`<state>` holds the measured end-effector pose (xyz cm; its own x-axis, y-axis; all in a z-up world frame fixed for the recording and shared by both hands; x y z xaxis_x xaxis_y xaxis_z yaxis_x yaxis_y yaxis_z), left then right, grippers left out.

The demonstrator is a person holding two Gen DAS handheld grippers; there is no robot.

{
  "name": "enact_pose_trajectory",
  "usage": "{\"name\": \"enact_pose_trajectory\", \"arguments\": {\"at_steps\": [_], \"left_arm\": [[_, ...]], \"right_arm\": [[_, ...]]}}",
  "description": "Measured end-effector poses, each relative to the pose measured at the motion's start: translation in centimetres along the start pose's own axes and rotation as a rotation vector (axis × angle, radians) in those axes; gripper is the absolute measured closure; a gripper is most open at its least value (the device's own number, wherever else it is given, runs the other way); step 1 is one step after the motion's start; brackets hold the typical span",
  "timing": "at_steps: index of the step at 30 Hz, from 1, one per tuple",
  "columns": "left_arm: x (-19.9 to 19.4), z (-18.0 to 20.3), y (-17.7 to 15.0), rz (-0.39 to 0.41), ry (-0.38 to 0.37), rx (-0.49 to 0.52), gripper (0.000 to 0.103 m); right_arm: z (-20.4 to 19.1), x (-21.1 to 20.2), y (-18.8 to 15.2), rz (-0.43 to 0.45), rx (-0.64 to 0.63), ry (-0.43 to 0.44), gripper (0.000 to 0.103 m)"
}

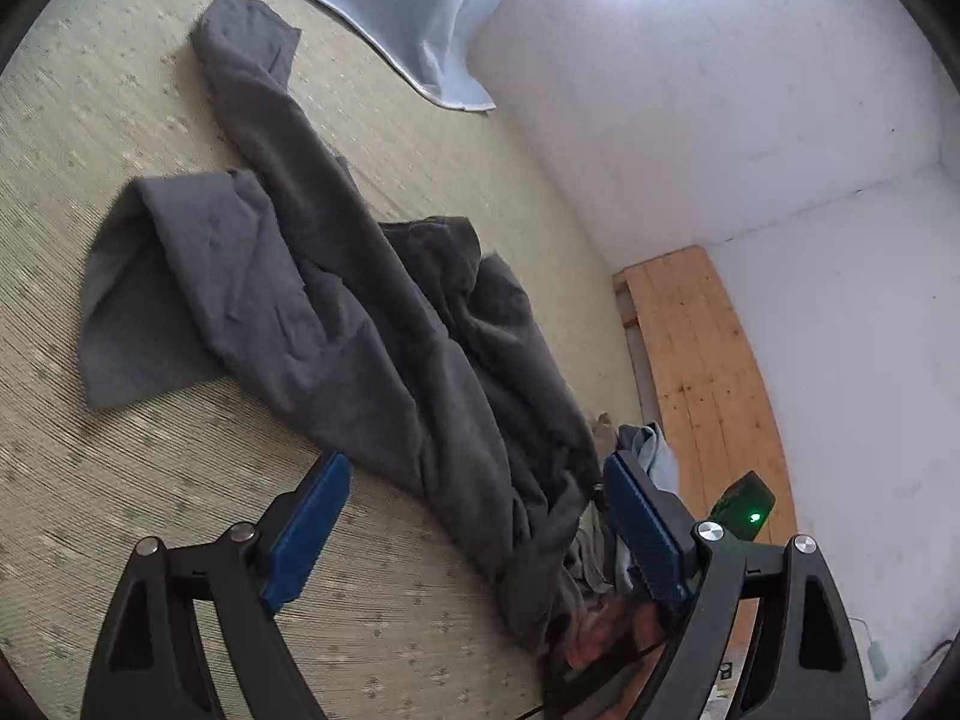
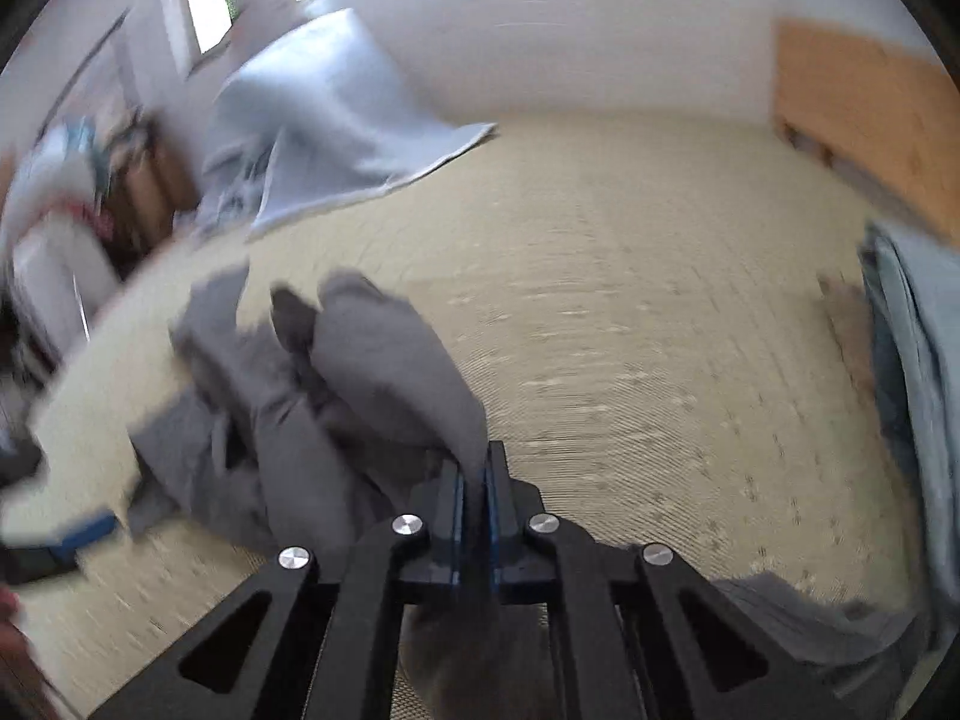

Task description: Fold clothes

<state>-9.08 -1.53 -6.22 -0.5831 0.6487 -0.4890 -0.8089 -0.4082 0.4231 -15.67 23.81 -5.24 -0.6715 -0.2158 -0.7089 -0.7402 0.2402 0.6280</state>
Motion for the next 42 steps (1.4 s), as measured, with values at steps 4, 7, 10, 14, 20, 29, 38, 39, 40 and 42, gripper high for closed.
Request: {"name": "enact_pose_trajectory", "arguments": {"at_steps": [4, 7, 10, 14, 20, 29, 38, 39, 40, 42], "left_arm": [[0.9, 1.5, -0.2, 0.007, -0.049, 0.008, 0.014], [1.5, 3.0, -0.3, 0.003, -0.109, 0.016, 0.014], [2.0, 4.5, -0.4, -0.029, -0.170, 0.035, 0.014], [2.3, 5.4, -0.4, -0.062, -0.158, 0.100, 0.014], [2.6, 5.1, -1.7, -0.145, -0.058, 0.209, 0.014], [3.0, 8.1, -5.2, -0.208, 0.086, 0.547, 0.014], [5.4, 8.2, -9.9, -0.322, 0.292, 0.852, 0.014], [5.5, 8.2, -10.2, -0.326, 0.306, 0.869, 0.016], [5.4, 7.9, -10.2, -0.330, 0.326, 0.877, 0.022], [5.2, 7.1, -10.0, -0.330, 0.383, 0.885, 0.051]], "right_arm": [[1.7, -2.4, 1.3, 0.023, 0.112, 0.108, 0.100], [0.5, -4.6, 1.7, 0.044, 0.082, 0.199, 0.100], [-1.4, -6.6, 0.9, 0.043, -0.001, 0.277, 0.100], [-5.6, -9.1, -3.5, -0.045, -0.153, 0.434, 0.100], [-10.5, -11.2, -12.8, -0.270, -0.469, 0.603, 0.097], [-6.7, -12.8, -14.5, -0.362, -0.604, 0.569, 0.046], [2.3, -12.7, -5.5, -0.121, -0.226, 0.388, 0.034], [3.2, -12.5, -4.9, -0.112, -0.195, 0.369, 0.034], [3.8, -12.3, -4.3, -0.102, -0.162, 0.354, 0.034], [4.3, -12.0, -3.2, -0.085, -0.108, 0.335, 0.034]]}}
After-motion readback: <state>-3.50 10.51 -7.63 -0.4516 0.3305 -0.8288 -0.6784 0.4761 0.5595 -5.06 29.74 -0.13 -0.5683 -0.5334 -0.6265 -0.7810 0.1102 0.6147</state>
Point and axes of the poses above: each gripper's, at about its wrist camera, not at the fingertips, and x roughly the way its jaws point, z to its right, y to its top, the point moved 8 cm from there along x, roughly the way its jaws point, and after that the axes turned 10 degrees about x, right-handed, at the moved point
